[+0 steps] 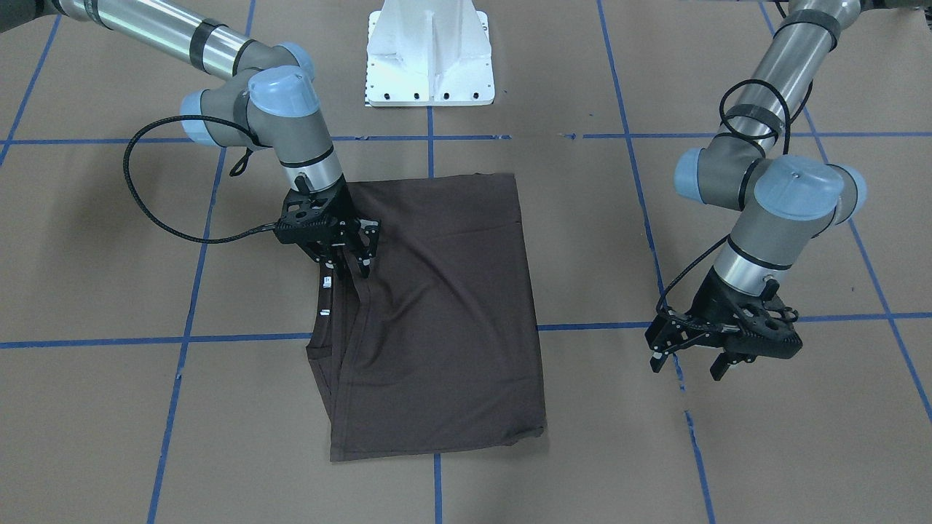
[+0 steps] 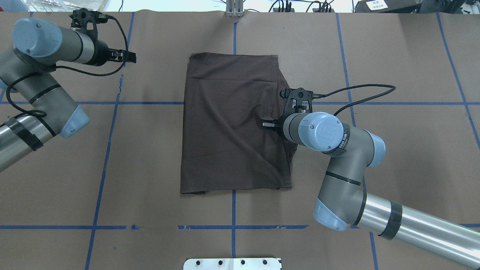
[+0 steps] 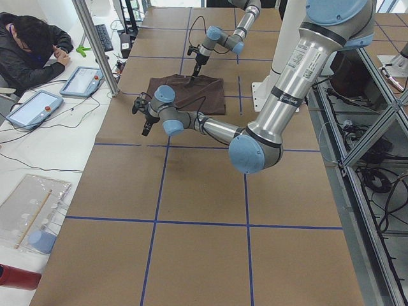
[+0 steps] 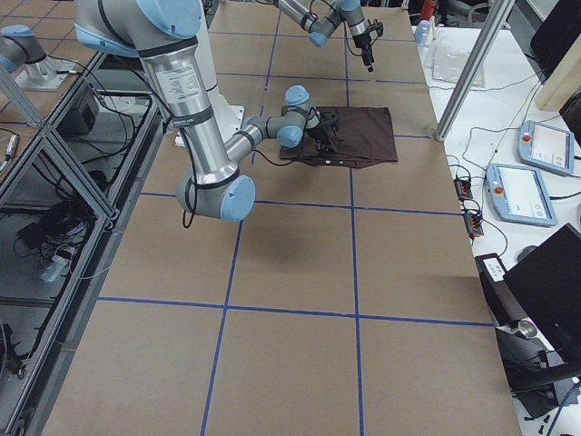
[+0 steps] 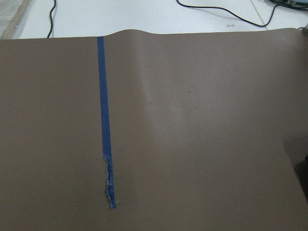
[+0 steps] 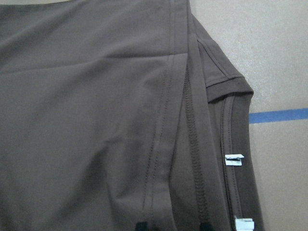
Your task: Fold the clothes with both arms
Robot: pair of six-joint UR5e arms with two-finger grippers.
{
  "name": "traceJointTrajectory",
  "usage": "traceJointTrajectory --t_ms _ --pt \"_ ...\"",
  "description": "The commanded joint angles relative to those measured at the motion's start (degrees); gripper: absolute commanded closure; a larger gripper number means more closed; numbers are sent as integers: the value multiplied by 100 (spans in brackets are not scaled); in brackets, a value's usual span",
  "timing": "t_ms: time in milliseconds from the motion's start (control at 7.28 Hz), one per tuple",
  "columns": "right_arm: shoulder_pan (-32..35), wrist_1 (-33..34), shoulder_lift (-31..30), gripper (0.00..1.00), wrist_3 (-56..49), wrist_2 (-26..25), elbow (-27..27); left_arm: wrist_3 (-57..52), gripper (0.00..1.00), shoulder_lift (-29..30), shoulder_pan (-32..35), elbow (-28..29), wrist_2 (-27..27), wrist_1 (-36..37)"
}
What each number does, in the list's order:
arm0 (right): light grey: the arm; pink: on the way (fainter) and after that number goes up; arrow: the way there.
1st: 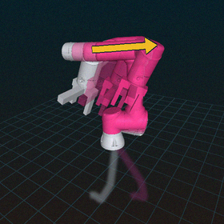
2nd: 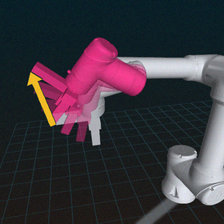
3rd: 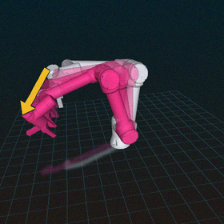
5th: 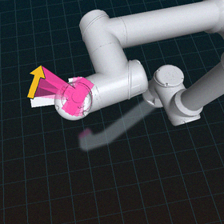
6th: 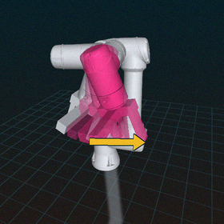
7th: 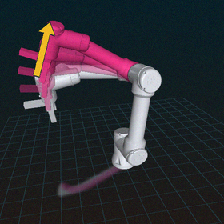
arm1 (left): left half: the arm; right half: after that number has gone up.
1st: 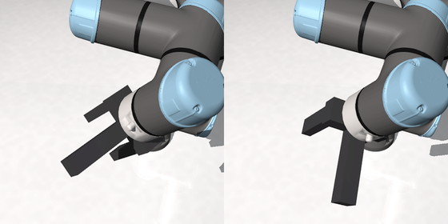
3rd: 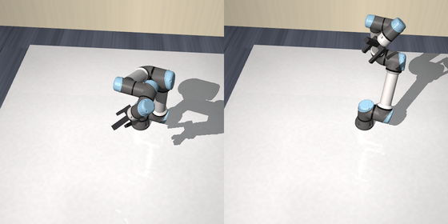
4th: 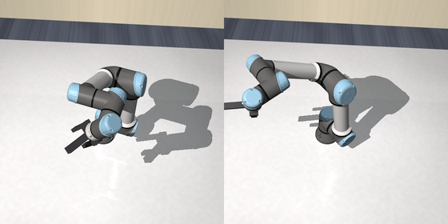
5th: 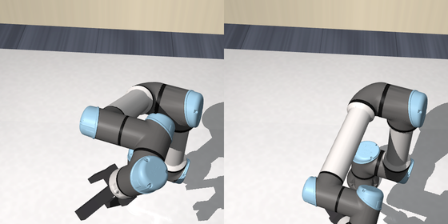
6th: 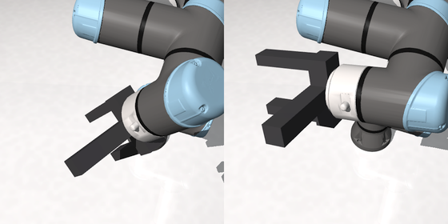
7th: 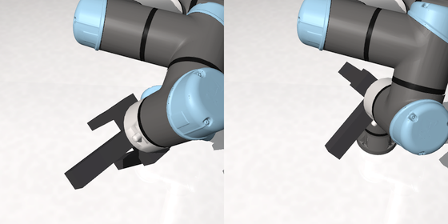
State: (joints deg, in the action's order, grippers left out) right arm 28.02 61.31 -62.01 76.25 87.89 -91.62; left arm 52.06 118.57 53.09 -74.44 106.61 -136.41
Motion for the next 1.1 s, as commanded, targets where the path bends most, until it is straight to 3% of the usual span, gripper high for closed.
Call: traceJointTrajectory --t_ms 0,549,962 --pt "-7 -13 14 100 65 0 4 -3 0 0 0 0 0 0" --pt "81 21 -65 100 65 -176 -66 67 0 0 0 -26 0 0" --pt "-120 22 -329 100 65 -833 -137 67 0 0 0 -26 0 0"
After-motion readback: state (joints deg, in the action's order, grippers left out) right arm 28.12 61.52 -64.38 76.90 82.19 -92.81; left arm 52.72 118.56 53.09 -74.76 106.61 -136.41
